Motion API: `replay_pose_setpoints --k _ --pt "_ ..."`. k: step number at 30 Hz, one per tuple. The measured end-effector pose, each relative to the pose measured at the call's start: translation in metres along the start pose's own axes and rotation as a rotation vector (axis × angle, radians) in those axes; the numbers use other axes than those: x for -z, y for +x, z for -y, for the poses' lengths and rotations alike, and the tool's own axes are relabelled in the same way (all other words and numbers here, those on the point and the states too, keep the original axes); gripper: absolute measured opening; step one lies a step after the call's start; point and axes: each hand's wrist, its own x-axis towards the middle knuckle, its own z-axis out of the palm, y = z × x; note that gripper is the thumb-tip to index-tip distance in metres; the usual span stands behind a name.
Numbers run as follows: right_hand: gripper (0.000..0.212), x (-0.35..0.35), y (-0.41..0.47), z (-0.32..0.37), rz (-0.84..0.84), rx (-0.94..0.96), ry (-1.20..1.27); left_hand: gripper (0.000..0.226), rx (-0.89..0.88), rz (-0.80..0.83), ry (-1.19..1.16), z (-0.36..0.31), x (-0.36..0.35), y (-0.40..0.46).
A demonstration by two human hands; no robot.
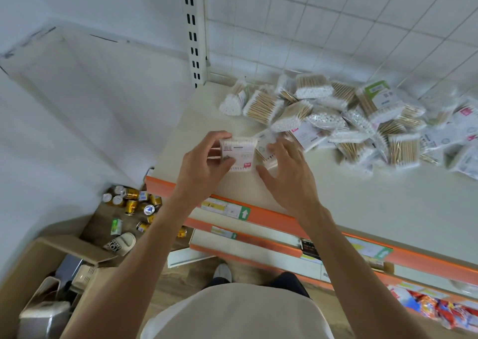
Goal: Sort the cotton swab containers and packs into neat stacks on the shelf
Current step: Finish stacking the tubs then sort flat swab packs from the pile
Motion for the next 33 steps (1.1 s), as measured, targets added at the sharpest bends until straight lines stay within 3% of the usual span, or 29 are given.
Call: replay_pose_setpoints --k 7,12,16,20,24,27,33 --pt "0.049 0.013 -0.049 -0.003 0.027 -0.077 -0.018 0.042 0.025 0.017 -0.042 0.002 0.003 0.001" --pt "0.037 0.021 -0.037 0.004 0.033 -0.160 0.025 0.043 0.021 0.065 -0.073 0.005 0.004 0.000" --pt "0.064 0.028 -0.022 0.010 0.126 -0.177 -0.034 0.043 0.034 0.087 -0.058 0.003 0.005 0.001" --pt "0.086 0.037 -0.028 0.015 0.152 -0.052 -0.141 0.043 0.047 0.074 -0.148 -0.011 0.008 -0.015" --pt "0.053 0.039 -0.055 -0.002 -0.068 -0.022 0.076 0.044 0.085 0.025 -0.250 -0.031 0.000 -0.039" --pt "0.032 0.049 -0.085 -0.030 -0.267 -0.136 0.369 0.043 0.095 0.081 -0.281 -0.041 -0.024 -0.047" --pt "0.024 0.079 -0.137 -0.085 -0.329 -0.217 0.485 0.042 0.049 0.242 -0.293 -0.068 -0.084 -0.059"
